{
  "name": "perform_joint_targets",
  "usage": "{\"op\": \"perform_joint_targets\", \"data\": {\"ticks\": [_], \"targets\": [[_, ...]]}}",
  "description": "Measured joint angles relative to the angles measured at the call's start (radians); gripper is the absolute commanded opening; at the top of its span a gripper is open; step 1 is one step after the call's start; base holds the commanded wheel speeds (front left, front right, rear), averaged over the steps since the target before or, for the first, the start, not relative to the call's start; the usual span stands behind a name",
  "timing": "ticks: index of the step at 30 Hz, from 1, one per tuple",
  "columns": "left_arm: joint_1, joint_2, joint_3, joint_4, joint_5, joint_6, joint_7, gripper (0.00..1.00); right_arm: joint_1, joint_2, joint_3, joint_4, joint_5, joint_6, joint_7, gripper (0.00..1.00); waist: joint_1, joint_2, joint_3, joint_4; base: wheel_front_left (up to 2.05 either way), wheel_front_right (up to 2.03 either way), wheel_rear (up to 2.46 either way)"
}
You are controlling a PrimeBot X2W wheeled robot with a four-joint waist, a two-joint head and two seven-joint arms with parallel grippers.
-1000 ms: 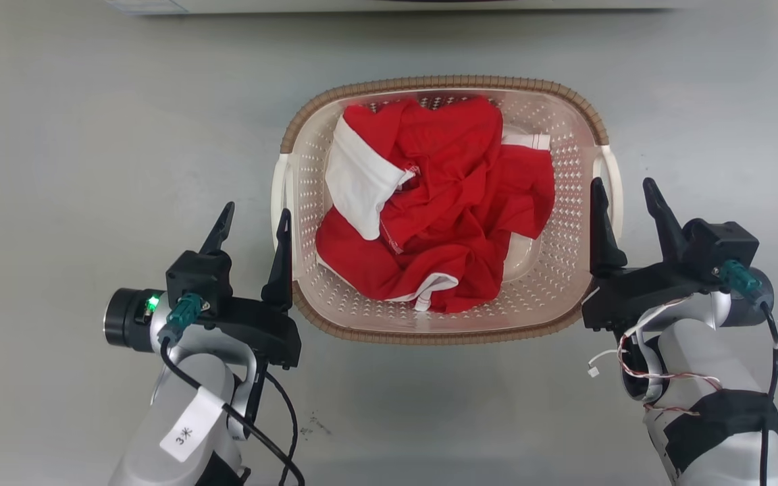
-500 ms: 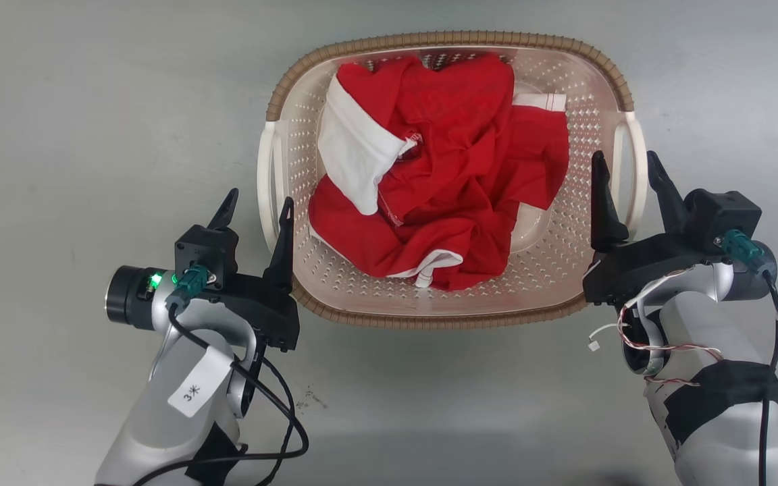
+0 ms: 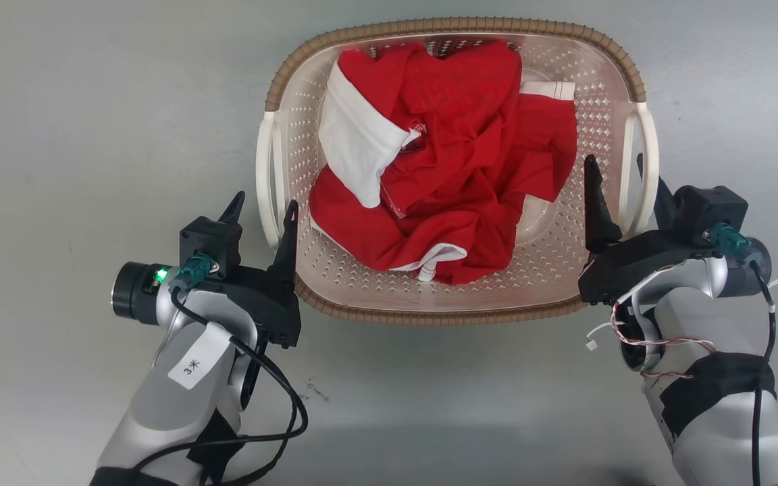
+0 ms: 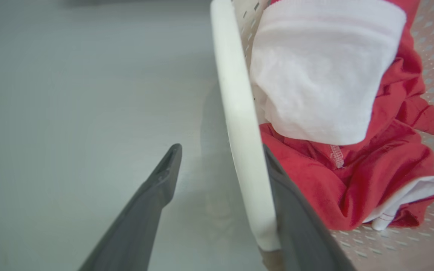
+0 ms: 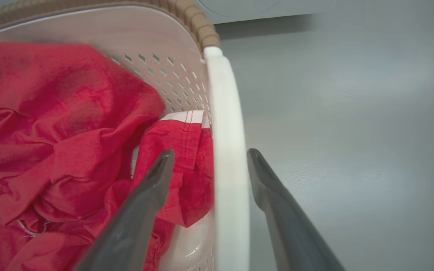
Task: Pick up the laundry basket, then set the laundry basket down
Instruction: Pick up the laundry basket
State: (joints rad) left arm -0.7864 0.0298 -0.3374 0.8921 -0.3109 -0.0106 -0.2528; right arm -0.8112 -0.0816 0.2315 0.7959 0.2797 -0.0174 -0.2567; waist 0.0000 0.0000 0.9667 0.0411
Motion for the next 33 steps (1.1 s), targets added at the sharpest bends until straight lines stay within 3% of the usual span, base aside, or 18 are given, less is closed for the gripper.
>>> {"op": "perform_joint_targets", "data": {"ticks": [6,7,8,9,10,11,12,33], "targets": [[-0.016,0.001,-0.037,0.022,-0.045,-0.006,0.000,0.96,-0.007,0.003,0.013,0.030,-0.008,0.005,0.000,0.68,0.0000,0.0000,0.005,-0.005,0.00,0.00,0.00],[-0.020,0.001,-0.042,0.025,-0.053,-0.005,0.000,0.68,-0.013,0.004,0.014,0.036,-0.008,0.006,0.000,0.58,0.0000,0.0000,0.006,-0.006,0.00,0.00,0.00],[-0.027,0.001,-0.049,0.026,-0.060,0.001,0.000,0.47,-0.021,0.004,0.016,0.041,-0.008,0.006,0.000,0.49,0.0000,0.0000,0.008,-0.007,0.00,0.00,0.00],[-0.033,0.001,-0.056,0.026,-0.066,0.002,0.000,0.35,-0.026,0.004,0.017,0.045,-0.008,0.006,0.000,0.41,0.0000,0.0000,0.009,-0.008,0.00,0.00,0.00],[-0.036,0.001,-0.062,0.025,-0.071,0.002,0.000,0.08,-0.029,0.004,0.018,0.050,-0.008,0.006,0.000,0.27,0.0001,0.0000,0.009,-0.010,0.00,0.00,0.00],[-0.037,0.001,-0.068,0.024,-0.077,0.003,0.000,0.00,-0.032,0.004,0.019,0.056,-0.008,0.006,0.000,0.06,0.0000,0.0000,0.010,-0.011,0.00,0.00,0.00],[-0.037,-0.004,-0.074,0.023,-0.086,0.007,-0.001,0.00,-0.033,0.006,0.018,0.059,-0.007,0.006,0.000,0.00,0.0000,0.0000,0.010,-0.012,0.00,0.00,0.00],[-0.038,-0.001,-0.160,0.078,-0.175,0.046,0.000,0.00,-0.038,0.021,0.038,0.188,0.020,0.006,0.000,0.00,0.0000,0.0000,-0.058,-0.015,0.00,0.00,0.00]]}}
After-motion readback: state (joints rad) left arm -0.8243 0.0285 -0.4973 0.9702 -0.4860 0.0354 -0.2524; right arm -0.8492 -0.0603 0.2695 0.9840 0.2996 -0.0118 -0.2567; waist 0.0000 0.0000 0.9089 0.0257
